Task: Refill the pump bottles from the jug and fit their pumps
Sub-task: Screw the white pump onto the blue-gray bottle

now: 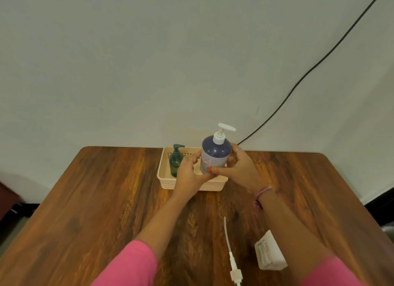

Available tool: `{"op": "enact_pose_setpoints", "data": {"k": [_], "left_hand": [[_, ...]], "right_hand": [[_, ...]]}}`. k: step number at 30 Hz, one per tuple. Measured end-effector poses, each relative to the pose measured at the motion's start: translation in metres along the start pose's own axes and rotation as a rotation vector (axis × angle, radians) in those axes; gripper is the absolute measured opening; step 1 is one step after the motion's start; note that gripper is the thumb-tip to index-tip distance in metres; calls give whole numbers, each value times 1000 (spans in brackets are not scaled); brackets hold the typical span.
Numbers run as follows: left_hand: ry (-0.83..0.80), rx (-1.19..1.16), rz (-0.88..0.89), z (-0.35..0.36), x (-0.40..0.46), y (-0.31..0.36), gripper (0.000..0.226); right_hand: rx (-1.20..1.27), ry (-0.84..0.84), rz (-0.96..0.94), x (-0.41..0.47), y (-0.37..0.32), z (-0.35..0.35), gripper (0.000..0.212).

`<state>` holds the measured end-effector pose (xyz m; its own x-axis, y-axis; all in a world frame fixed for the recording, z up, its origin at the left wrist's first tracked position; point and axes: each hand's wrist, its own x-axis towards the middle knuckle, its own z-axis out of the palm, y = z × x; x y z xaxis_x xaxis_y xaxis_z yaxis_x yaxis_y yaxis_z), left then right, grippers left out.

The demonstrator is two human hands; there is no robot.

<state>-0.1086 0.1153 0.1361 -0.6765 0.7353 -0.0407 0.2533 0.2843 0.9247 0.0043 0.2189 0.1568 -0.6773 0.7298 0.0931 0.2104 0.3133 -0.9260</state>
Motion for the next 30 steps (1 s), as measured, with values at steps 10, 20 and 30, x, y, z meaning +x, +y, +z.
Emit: {"op": "enact_pose_setpoints", "data": {"k": [10, 20, 30], "left_hand": [[-54, 140, -130, 28, 76, -33, 58], [-219, 423, -270, 52, 116, -71, 47], [-325, 548, -245, 49, 124, -79, 60]], "right_hand": [[-218, -51, 185, 77, 61, 19, 72], [-427, -205, 334, 105, 110, 36, 60], [-490, -239, 361, 105, 110, 46, 47]]}}
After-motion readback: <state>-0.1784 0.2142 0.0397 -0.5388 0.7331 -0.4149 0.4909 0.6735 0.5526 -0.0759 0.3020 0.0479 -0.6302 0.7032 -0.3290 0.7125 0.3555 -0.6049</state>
